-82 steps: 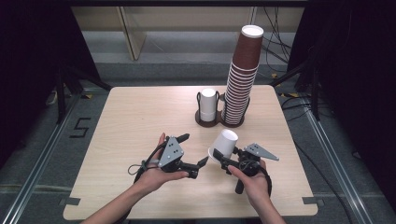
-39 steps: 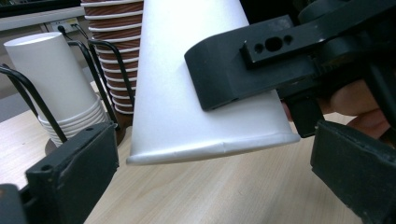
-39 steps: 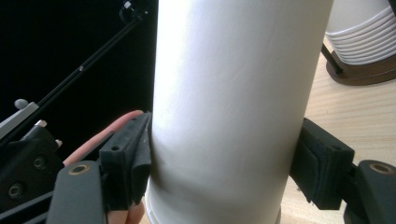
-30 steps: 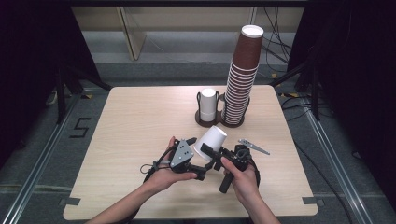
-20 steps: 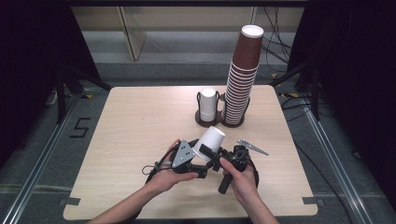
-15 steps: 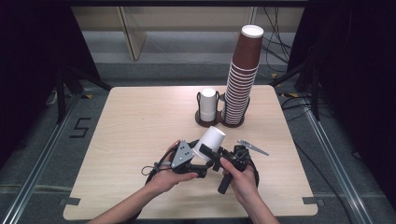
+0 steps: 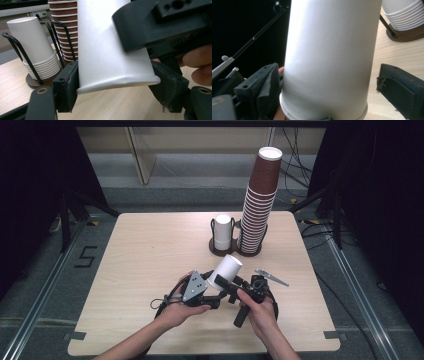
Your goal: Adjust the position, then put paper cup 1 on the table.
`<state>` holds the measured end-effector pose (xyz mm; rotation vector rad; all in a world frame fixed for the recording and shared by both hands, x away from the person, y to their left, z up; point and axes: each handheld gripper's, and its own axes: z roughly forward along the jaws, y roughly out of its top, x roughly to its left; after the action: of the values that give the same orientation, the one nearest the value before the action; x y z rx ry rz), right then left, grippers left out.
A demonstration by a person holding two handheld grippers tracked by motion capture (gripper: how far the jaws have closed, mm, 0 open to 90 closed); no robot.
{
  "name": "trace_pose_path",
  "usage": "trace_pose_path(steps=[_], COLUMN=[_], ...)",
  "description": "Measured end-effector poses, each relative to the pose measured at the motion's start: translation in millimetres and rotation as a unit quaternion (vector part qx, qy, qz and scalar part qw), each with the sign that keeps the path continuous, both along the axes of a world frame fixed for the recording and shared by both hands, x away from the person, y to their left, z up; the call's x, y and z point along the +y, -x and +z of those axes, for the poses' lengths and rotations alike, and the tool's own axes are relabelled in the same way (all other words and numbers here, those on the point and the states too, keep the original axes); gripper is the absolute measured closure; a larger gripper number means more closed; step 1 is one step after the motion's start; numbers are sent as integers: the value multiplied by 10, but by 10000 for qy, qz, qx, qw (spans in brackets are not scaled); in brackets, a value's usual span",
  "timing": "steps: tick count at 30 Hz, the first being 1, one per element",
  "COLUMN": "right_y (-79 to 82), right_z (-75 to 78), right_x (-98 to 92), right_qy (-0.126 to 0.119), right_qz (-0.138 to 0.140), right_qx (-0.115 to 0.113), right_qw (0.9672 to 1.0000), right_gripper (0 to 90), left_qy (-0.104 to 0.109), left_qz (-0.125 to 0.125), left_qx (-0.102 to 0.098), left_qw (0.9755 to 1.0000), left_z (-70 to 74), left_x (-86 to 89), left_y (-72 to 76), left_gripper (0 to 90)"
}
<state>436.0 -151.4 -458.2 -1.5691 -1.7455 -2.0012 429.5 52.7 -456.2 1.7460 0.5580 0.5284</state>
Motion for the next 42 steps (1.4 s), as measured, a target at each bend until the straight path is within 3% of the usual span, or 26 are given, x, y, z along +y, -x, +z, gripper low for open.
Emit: trace_pose_path(steps=[1, 2, 6, 11, 13, 15, 16, 17, 20, 21, 22, 23, 27, 29, 30, 33, 34, 35, 36, 37, 38, 39, 40, 41, 42], right_y=[21, 16, 40, 88, 103, 121, 141, 172, 200, 204, 204, 226, 242, 251, 251, 218, 218, 227, 227, 206, 206, 210, 210, 209, 209], right_z=[25, 35, 66, 74, 59, 55, 55, 40, 32, 3, 3, 2, -2, -6, -6, -23, -23, -16, -16, -13, -13, -6, -6, -1, -1], right_x=[4, -12, -41, -194, -267, -307, -334, -409, -465, -512, -512, -551, -579, -576, -576, -584, -584, -570, -570, -576, -576, -565, -565, -549, -549], right_qy=[-90, 95, 79, 343, 375, 397, 414, 600, 755, 886, 886, 1134, 1386, 1768, 1768, 2531, 2531, 2712, 2712, 2982, 2982, 3160, 3160, 3376, 3376], right_qz=[27, -17, 16, 2, 6, 7, -40, -12, -7, -7, -7, -68, 76, 310, 310, 696, 696, 877, 877, 994, 994, 1152, 1152, 1321, 1321], right_qx=[114, -30, -48, -160, -212, -183, -110, -203, -183, -358, -358, -354, -516, -648, -648, -1071, -1071, -1067, -1067, -1303, -1303, -1358, -1358, -1482, -1482], right_qw=[9999, 9999, 10000, 9993, 9991, 9990, 9991, 9980, 9970, 9954, 9954, 9929, 9890, 9816, 9816, 9590, 9590, 9526, 9526, 9403, 9403, 9319, 9319, 9201, 9201], right_gripper=[33, 26, 21, 23, 41, 56, 65, 81, 94, 114, 114, 131, 142, 152, 152, 151, 151, 152, 152, 152, 152, 152, 152, 153, 153], left_qy=[15, -47, -82, -185, -199, -152, -259, -285, -296, -240, -240, -335, -416, -477, -501, -708, -708, -837, -837, -965, -965, -1032, -1128, -1328, -1328], left_qz=[-3, -1, 7, -56, -157, -185, -182, -178, -168, -165, -165, -208, -244, -263, -271, -370, -370, -431, -431, -532, -532, -589, -668, -813, -813], left_qx=[-12, 17, 38, 70, 177, 190, 224, 214, 253, 241, 241, 177, 133, 145, 153, 221, 221, 252, 252, 245, 245, 246, 267, 355, 355], left_qw=[10000, 10000, 10000, 9998, 9995, 9995, 9992, 9992, 9991, 9993, 9993, 9991, 9987, 9984, 9983, 9966, 9966, 9952, 9952, 9936, 9936, 9926, 9910, 9872, 9872], left_z=[-4, -1, 1, 32, 39, 33, 40, 36, 47, 64, 64, 100, 138, 155, 159, 176, 176, 195, 195, 215, 215, 222, 229, 236, 236], left_x=[2, 20, 57, 169, 209, 221, 247, 275, 302, 315, 315, 345, 389, 416, 425, 435, 435, 434, 434, 430, 430, 429, 433, 453, 453], left_y=[-5, -7, -14, -35, -41, -48, -43, -44, -34, -13, -13, 13, 33, 36, 35, 42, 42, 53, 53, 70, 70, 77, 78, 88, 88], left_gripper=[282, 284, 285, 285, 284, 284, 284, 284, 285, 284, 284, 284, 284, 284, 284, 284, 285, 284, 285, 285, 284, 284, 284, 284, 284])
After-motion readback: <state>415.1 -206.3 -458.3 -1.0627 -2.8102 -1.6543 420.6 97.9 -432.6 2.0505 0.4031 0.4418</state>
